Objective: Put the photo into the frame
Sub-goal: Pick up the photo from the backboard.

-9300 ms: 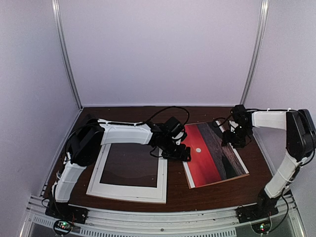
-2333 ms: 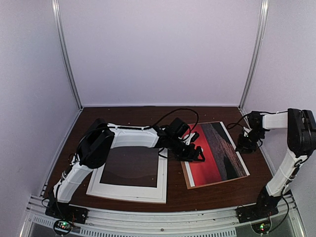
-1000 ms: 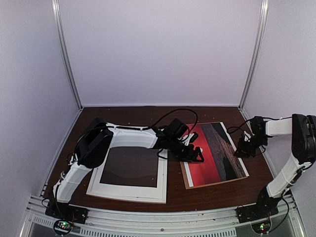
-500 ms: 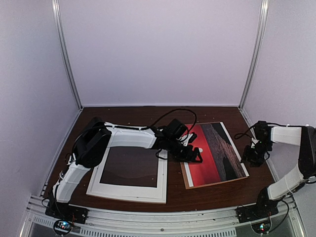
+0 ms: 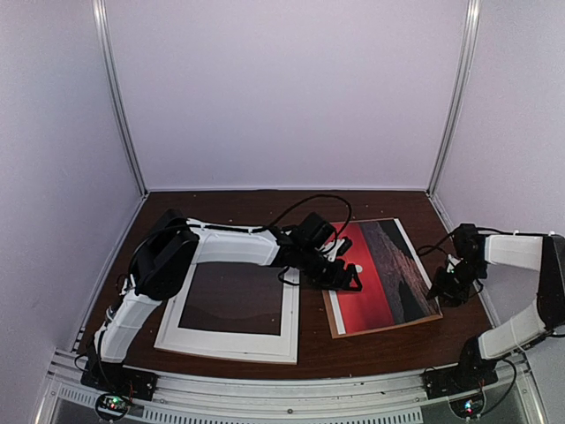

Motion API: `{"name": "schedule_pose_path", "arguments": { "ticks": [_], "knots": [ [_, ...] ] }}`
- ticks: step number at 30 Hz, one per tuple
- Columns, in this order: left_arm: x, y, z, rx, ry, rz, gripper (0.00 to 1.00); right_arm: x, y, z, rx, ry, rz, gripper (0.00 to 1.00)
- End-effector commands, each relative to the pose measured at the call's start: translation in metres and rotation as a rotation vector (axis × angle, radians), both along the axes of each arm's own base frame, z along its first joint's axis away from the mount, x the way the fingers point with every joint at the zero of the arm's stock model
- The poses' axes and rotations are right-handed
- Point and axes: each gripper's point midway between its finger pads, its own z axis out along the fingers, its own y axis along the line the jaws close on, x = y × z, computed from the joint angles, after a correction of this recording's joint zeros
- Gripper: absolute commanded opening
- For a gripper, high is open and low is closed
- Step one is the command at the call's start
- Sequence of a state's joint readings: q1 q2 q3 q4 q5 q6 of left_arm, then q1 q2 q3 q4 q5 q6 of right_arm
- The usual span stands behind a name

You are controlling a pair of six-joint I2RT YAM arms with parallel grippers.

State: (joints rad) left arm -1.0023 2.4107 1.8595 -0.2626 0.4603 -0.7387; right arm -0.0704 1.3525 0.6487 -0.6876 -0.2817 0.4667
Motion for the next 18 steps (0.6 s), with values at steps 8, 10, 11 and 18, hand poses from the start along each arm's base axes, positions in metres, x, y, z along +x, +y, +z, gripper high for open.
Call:
{"name": "schedule_pose_path", "arguments": {
  "ticks": [8,10,11,18],
  "knots": [
    [-0.0114,0.0271,-0.0366,0.143,0.064,0.015,0.83,-0.0050,0.0262,-0.0034,0.120,-0.004,0.052,0.34],
    [-0.0112,0.0266,-0.0358,0.142,0.065,0.016,0.83,-0.0051,0.0269,-0.0028,0.120,-0.006,0.056,0.30],
    [-0.0112,0.0265,-0.0361,0.143,0.064,0.016,0.83,-0.0049,0.0270,-0.0023,0.119,-0.008,0.057,0.28],
    [-0.0115,0.0267,-0.0387,0.146,0.067,0.015,0.83,-0.0018,0.0276,0.0021,0.111,-0.031,0.065,0.14]
  ]
}}
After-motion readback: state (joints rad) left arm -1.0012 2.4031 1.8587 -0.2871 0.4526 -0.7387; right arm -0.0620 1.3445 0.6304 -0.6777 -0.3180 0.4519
